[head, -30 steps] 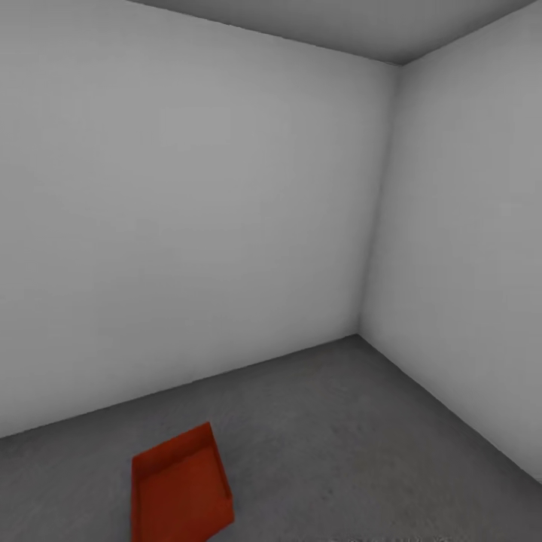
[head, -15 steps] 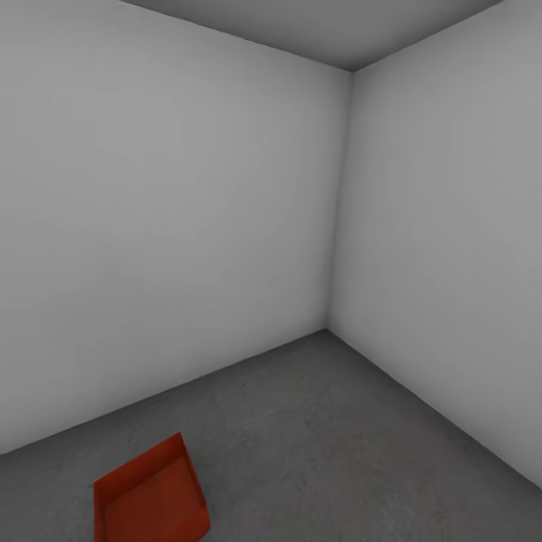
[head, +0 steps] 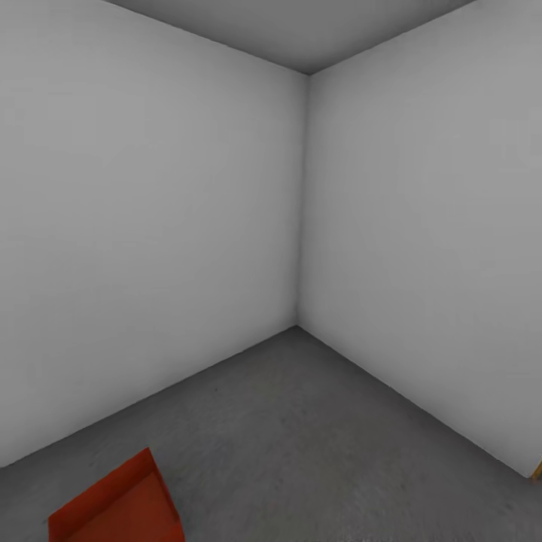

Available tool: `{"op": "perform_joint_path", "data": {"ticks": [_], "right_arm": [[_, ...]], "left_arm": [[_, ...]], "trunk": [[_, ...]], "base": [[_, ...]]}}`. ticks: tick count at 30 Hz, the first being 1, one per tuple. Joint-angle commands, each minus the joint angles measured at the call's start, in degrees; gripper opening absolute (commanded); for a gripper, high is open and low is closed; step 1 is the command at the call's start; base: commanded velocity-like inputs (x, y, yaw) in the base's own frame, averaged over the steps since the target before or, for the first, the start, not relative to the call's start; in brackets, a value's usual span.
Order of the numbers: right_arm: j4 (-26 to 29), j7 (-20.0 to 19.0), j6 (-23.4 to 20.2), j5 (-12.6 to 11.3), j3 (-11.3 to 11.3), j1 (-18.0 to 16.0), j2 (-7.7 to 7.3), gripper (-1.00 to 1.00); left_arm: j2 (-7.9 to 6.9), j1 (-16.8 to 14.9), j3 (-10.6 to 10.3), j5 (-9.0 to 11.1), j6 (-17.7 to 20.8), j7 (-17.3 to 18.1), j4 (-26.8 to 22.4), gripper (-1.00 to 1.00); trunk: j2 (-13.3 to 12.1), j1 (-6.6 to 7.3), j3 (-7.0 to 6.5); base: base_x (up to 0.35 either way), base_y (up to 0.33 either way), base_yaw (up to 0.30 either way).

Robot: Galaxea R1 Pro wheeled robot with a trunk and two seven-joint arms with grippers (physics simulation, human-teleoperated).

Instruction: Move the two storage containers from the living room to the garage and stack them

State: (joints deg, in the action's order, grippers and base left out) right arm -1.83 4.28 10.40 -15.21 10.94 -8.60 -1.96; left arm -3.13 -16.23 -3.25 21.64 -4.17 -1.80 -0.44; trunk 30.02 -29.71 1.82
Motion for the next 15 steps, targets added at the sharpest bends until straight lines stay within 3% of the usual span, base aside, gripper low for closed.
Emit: {"op": "perform_joint_path", "data": {"ticks": [1,6,10,15], "right_arm": [[-0.2,0.0,0.3,-0.5,0.5,-0.1,0.03,1.00],[-0.2,0.0,0.3,-0.5,0.5,-0.1,-0.06,1.00],[-0.2,0.1,0.3,-0.5,0.5,-0.1,-0.06,1.00],[-0.2,0.1,0.3,-0.5,0.5,-0.1,-0.06,1.00]], "left_arm": [[-0.02,0.0,-0.4,0.3,-0.1,-0.1,0.0,1.00],[-0.01,0.0,-0.4,0.4,-0.2,-0.1,0.0,1.00],[1.45,0.0,-0.3,0.5,-0.1,0.0,0.1,1.00],[1.74,0.0,-0.5,0.4,-0.1,0.0,0.0,1.00]], "trunk": [[0.1,-0.03,0.12],[0.1,-0.03,0.12],[0.1,-0.03,0.12],[0.1,-0.03,0.12]], "base": [[0.000,0.000,-0.300],[0.000,0.000,-0.300],[0.000,0.000,-0.300],[0.000,0.000,-0.300]]}}
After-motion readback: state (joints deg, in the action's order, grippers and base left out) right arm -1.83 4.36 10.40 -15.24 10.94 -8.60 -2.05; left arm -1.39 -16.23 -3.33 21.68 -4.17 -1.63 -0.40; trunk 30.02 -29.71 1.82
